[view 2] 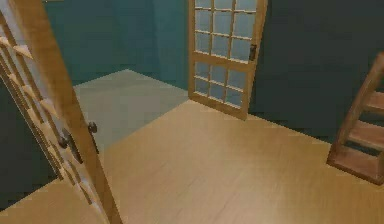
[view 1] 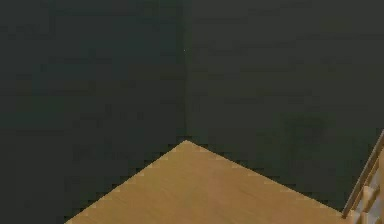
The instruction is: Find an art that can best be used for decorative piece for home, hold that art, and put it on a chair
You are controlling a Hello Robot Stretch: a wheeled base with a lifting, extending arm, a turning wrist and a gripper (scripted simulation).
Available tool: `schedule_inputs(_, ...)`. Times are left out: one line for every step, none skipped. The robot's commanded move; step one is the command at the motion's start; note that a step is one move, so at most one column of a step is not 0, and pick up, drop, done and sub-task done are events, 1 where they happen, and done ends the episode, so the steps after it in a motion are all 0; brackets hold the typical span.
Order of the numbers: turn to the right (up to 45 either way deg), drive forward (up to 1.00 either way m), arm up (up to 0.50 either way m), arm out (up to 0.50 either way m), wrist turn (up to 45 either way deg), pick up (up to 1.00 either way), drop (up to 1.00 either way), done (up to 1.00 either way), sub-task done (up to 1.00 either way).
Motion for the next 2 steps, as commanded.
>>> schedule_inputs(-45.0,0.00,0.00,0.00,0.0,0.00,0.00,0.00,0.00)
schedule_inputs(-3.0,0.00,0.00,0.00,0.0,0.00,0.00,0.00,0.00)
